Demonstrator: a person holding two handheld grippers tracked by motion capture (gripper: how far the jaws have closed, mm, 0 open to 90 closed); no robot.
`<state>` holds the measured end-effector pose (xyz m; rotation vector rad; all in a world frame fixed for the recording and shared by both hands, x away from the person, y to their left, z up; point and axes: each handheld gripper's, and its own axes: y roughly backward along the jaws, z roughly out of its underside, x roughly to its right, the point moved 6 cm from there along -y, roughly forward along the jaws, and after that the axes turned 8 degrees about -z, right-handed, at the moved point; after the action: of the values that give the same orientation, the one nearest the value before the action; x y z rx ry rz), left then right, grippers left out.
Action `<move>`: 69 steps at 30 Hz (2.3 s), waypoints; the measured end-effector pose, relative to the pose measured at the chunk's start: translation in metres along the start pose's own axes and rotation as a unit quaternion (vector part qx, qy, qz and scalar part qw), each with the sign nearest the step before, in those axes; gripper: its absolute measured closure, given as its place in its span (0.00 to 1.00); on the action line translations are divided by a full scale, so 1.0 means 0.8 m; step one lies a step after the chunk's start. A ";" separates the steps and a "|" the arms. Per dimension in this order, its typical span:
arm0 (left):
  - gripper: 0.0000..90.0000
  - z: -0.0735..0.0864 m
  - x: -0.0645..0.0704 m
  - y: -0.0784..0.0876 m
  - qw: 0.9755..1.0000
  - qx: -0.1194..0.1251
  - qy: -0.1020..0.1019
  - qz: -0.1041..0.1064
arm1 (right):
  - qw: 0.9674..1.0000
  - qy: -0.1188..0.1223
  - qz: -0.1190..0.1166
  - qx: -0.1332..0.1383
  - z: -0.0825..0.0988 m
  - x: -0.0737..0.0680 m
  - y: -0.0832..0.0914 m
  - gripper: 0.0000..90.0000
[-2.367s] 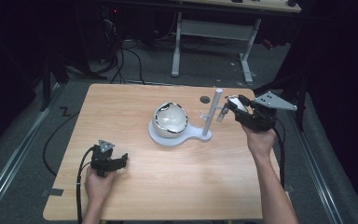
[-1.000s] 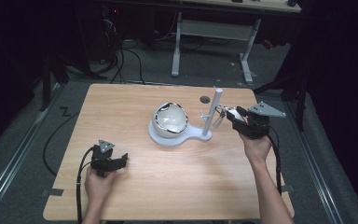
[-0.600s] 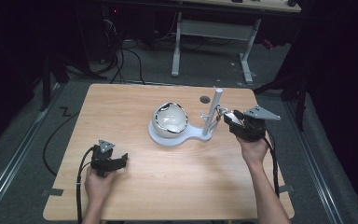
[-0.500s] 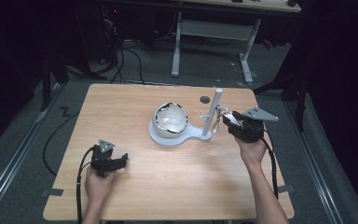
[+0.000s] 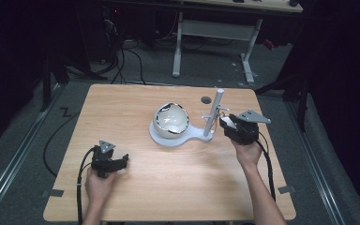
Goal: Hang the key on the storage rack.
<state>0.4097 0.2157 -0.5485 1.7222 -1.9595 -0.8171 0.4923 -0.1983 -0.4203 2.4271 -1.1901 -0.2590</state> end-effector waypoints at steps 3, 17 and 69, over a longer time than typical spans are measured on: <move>0.26 0.000 0.000 0.000 1.000 0.000 0.000 0.000 | 1.000 0.003 0.004 -0.003 0.002 0.000 -0.003 0.58; 0.26 0.000 0.000 0.000 1.000 0.000 0.000 0.000 | 1.000 0.005 0.012 -0.024 0.015 -0.002 -0.019 0.58; 0.26 0.000 0.001 0.000 1.000 -0.001 -0.003 -0.003 | 0.999 -0.038 -0.004 0.029 0.019 0.012 0.021 0.53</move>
<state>0.4098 0.2152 -0.5487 1.7271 -1.9585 -0.8264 0.4809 -0.2193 -0.4261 2.4931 -1.2358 -0.3258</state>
